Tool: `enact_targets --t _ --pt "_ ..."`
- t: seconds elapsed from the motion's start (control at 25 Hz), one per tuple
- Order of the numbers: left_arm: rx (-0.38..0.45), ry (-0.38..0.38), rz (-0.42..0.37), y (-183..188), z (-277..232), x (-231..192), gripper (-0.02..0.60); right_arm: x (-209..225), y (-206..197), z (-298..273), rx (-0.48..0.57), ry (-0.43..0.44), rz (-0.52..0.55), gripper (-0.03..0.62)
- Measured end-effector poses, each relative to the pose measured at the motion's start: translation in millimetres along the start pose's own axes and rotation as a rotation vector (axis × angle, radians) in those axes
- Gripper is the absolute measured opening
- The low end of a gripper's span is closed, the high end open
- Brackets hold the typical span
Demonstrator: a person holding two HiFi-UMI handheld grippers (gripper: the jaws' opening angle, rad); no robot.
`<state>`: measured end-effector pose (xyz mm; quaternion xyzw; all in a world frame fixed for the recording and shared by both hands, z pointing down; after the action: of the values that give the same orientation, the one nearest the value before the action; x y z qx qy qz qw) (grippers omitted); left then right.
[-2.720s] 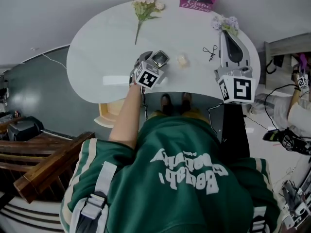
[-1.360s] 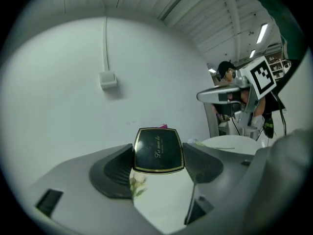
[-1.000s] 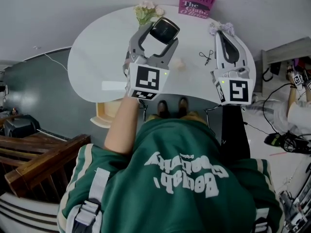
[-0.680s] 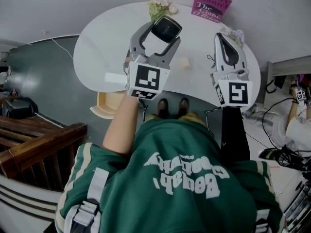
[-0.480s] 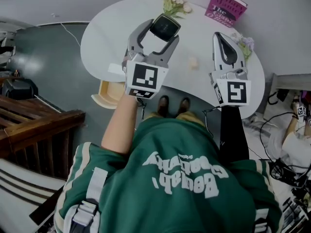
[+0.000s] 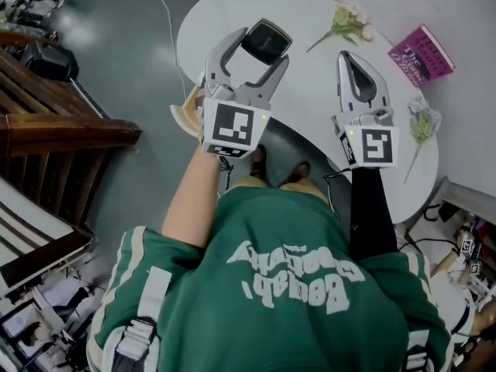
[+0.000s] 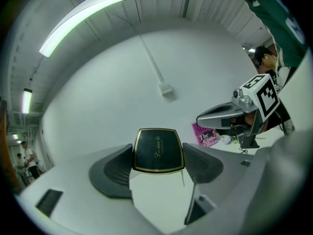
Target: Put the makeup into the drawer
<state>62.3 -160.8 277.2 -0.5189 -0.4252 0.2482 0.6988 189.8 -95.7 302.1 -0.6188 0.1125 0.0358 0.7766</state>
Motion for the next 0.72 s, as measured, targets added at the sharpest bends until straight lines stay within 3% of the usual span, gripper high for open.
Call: enact_targets --t 0.44,0.72 --pt "-0.095 0.282 -0.033 -26.0 119.1 -113.2 0.35 -142.3 15.0 -101.7 0.09 0.311 -0.04 0.009" --pt "-0.112 0.324 -0.018 -42.4 155.1 -148.5 0.35 -194.5 21.3 -136.1 0.103 0.377 -0.05 0.009"
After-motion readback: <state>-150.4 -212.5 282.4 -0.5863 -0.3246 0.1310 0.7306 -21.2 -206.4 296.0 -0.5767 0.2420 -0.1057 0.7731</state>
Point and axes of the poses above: the fingertips, and each gripper's own axes: z backward along the fingers, x to its right, y out of its top, the point moved 2 cm from there along z, backward along the fingers, and after that the axes turned 9 degrees about x, right-handed, at the moved point
